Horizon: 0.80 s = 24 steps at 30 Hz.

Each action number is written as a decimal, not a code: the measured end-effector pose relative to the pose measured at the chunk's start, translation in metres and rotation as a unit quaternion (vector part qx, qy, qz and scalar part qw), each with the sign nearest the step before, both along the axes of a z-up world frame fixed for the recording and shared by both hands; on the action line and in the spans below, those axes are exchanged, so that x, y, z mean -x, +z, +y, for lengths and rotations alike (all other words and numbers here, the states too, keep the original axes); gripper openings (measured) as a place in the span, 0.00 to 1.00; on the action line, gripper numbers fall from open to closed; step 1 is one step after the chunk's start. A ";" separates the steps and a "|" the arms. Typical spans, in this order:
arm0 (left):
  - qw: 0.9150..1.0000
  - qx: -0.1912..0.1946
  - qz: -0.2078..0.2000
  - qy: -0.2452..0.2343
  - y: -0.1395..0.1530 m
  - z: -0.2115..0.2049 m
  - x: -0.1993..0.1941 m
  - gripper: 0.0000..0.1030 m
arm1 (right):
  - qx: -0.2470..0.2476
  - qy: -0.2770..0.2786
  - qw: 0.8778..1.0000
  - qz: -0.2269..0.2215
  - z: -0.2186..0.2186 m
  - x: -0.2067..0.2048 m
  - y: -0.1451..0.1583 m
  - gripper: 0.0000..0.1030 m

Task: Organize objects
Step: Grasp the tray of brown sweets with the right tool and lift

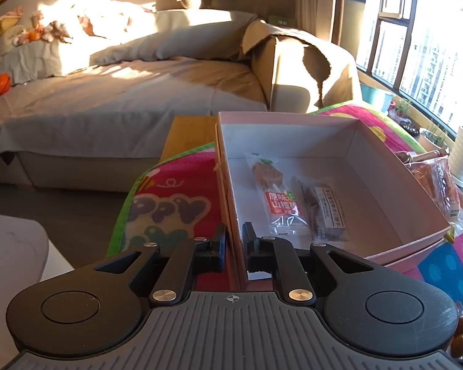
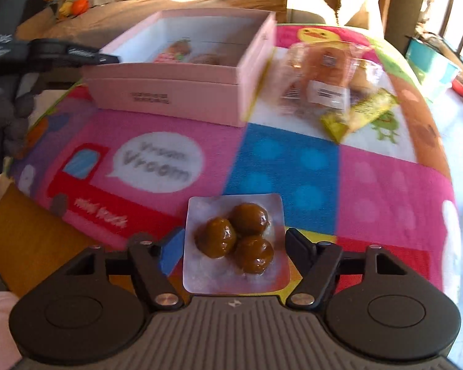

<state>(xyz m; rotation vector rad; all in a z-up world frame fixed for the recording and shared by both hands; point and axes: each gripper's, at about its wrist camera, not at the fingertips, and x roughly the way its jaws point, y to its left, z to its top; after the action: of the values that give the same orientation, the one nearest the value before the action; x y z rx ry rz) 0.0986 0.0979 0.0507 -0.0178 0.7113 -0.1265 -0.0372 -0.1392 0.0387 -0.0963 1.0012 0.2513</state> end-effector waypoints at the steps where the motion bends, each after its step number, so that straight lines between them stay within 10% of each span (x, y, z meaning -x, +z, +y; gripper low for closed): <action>1: 1.000 0.000 0.000 0.000 0.000 0.000 0.000 0.13 | 0.001 0.003 1.000 -0.001 0.002 0.001 0.001 0.69; 12: 1.000 -0.003 0.001 0.003 0.000 -0.002 0.001 0.12 | -0.007 0.001 1.000 -0.023 -0.004 -0.001 0.029 0.31; 18: 1.000 0.000 -0.001 -0.001 -0.001 0.000 0.001 0.13 | 0.055 0.009 0.998 -0.026 0.008 -0.005 0.011 0.79; 24: 1.000 0.000 -0.002 -0.001 -0.001 0.000 0.001 0.13 | 0.017 -0.007 1.000 -0.001 -0.005 -0.020 -0.005 0.85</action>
<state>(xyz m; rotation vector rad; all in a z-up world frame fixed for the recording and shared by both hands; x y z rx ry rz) 0.0974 0.0980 0.0498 -0.0173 0.7072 -0.1289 -0.0169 -0.1439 0.0340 -0.1203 1.0043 0.2206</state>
